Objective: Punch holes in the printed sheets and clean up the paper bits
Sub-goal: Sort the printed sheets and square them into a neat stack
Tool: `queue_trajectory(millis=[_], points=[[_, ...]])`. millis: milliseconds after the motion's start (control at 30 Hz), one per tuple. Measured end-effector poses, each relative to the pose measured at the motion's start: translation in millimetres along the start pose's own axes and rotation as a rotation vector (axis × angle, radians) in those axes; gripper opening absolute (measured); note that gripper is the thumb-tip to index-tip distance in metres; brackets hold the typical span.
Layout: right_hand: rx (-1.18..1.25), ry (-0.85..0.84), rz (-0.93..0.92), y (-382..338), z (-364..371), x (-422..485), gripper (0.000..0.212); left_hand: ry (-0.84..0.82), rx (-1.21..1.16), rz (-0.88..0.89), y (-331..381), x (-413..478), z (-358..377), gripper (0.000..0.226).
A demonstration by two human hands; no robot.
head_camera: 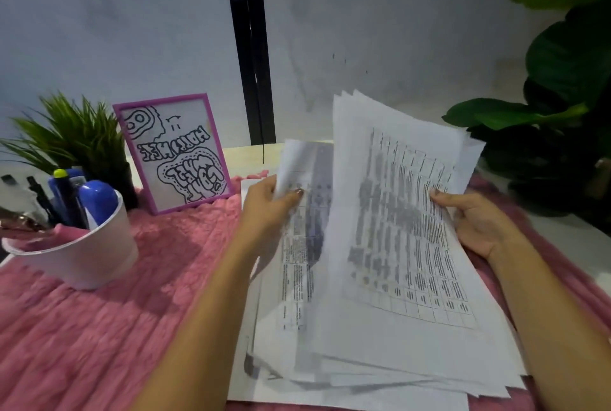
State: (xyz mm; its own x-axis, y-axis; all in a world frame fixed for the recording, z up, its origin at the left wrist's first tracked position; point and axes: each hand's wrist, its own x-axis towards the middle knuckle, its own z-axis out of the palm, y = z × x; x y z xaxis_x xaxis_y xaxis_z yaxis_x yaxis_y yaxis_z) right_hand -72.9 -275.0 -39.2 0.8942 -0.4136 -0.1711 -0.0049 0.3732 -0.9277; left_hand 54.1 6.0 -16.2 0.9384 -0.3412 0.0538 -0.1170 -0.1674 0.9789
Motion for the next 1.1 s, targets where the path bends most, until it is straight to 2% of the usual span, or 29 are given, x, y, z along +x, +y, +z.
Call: queue_trajectory(millis=[67, 100, 200, 267, 333, 367, 467, 533, 600, 700, 767, 900, 1000, 1033, 1100], points=[[-0.025, -0.039, -0.080, 3.1, 0.9, 3.3, 0.093, -0.018, -0.136, 0.005, -1.0, -2.0, 10.9, 0.009], [-0.028, -0.060, -0.112, 4.2, 1.1, 4.3, 0.094, -0.017, -0.184, 0.007, -1.3, -2.2, 16.4, 0.009], [-0.066, -0.101, -0.123, 5.6, 2.8, 5.9, 0.081, -0.018, -0.271, 0.007, 3.6, -6.3, 29.7, 0.014], [-0.120, -0.098, -0.124, 5.9, 1.7, 5.9, 0.100, -0.018, -0.234, 0.000, 7.8, -9.3, 34.1, 0.025], [-0.126, -0.062, -0.106, 5.1, 0.1, 5.2, 0.108, 0.009, -0.064, -0.005, 4.8, -7.7, 32.6, 0.031], [-0.093, -0.036, -0.082, 3.0, -1.2, 3.9, 0.100, 0.021, 0.112, 0.004, -0.4, -4.3, 29.1, 0.036], [0.021, 0.028, -0.018, -6.6, -7.3, -3.8, 0.034, 0.008, 0.838, -0.033, -18.1, 4.7, 15.3, 0.062], [0.090, 0.071, 0.051, -10.3, -14.7, -6.7, 0.027, -0.042, 1.035, -0.085, -19.7, 2.4, 11.7, 0.068], [0.155, 0.051, 0.076, -11.2, -18.6, -10.8, 0.027, -0.032, 1.018, -0.090, -16.8, -0.3, 11.1, 0.069], [0.245, 0.017, 0.074, -10.5, -25.3, -11.5, 0.060, 0.033, 0.952, -0.100, -15.5, 1.6, 9.5, 0.075], [0.269, 0.024, 0.065, -9.0, -25.3, -10.1, 0.065, 0.044, 0.866, -0.145, -13.3, 1.9, 7.6, 0.076], [0.296, 0.009, 0.022, -6.9, -20.2, -8.9, 0.065, 0.070, 0.715, -0.173, -11.8, 3.6, 7.6, 0.065], [0.289, -0.028, 0.010, -5.7, -18.9, -9.8, 0.069, 0.158, 0.430, -0.075, -14.0, 5.1, 4.9, 0.043], [0.268, -0.022, 0.012, -5.2, -17.7, -9.1, 0.066, 0.163, 0.296, -0.033, -13.3, 5.4, 3.9, 0.038], [0.230, -0.018, -0.015, -5.6, -12.5, -7.0, 0.044, 0.112, 0.076, 0.050, -8.4, 3.9, 3.3, 0.023]])
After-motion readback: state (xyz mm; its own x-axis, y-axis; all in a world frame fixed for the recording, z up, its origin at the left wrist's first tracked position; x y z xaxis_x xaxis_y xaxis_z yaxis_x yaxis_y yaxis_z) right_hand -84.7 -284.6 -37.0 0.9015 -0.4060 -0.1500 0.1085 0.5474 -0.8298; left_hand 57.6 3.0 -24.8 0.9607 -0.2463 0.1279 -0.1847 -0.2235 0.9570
